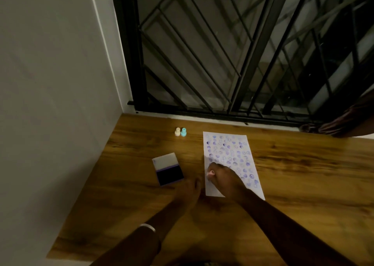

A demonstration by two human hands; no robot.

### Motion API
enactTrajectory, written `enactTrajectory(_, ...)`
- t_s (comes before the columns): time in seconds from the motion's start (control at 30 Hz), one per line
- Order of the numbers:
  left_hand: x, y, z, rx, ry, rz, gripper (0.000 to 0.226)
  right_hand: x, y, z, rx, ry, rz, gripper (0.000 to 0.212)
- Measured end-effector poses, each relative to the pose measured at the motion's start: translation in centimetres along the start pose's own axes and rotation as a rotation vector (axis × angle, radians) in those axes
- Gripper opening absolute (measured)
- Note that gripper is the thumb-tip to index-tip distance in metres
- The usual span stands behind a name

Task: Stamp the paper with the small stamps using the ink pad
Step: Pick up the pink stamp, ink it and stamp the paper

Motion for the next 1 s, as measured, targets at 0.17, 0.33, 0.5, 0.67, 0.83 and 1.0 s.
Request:
enactTrajectory(0.17, 2.6, -2.1, -1.0, 0.639, 1.054, -0.06, 0.022, 0.9, -1.1, -2.3, 0.068, -0.068, 0.048, 0.017)
enactTrajectory(0.33, 3.7, -3.6, -1.6, 0.654, 1.267, -0.181, 0.042, 1.5, -3.0, -4.7, 0.127, -0.089, 0.101, 0.013)
enactTrajectory(0.5, 3.6, -3.8, -0.8, 0.662, 1.369, -0.291, 0.042, 0.6, -4.5, -6.3, 0.16, -0.082, 0.066, 0.011)
enactTrajectory(0.67, 4.0, -4.3, -0.8, 0.661, 1.398, -0.279, 0.043, -0.2, -5.5, -6.6, 0.172, -0.045, 0.038, 0.012)
enactTrajectory(0.83, 4.3, -5.4, -1.3, 0.639, 1.402, -0.274, 0.047, -0.5, -6.6, -6.7, 0.205, -0.046, 0.005, 0.011)
enactTrajectory(1.0, 4.6, -6.4, -1.2, 0.56, 1.29, -0.279, 0.047, -0.8, -7.9, -6.2, 0.213, 0.011, 0.008, 0.019)
Point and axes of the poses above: each hand's wrist, its own y-axis away from the middle knuckle, its own x-axis out of the back of the hand, z = x × y, the point moved 5 cm from there along -y, towards the middle knuckle, and after that the axes turned 6 degrees about x, right-handed, at the moved point
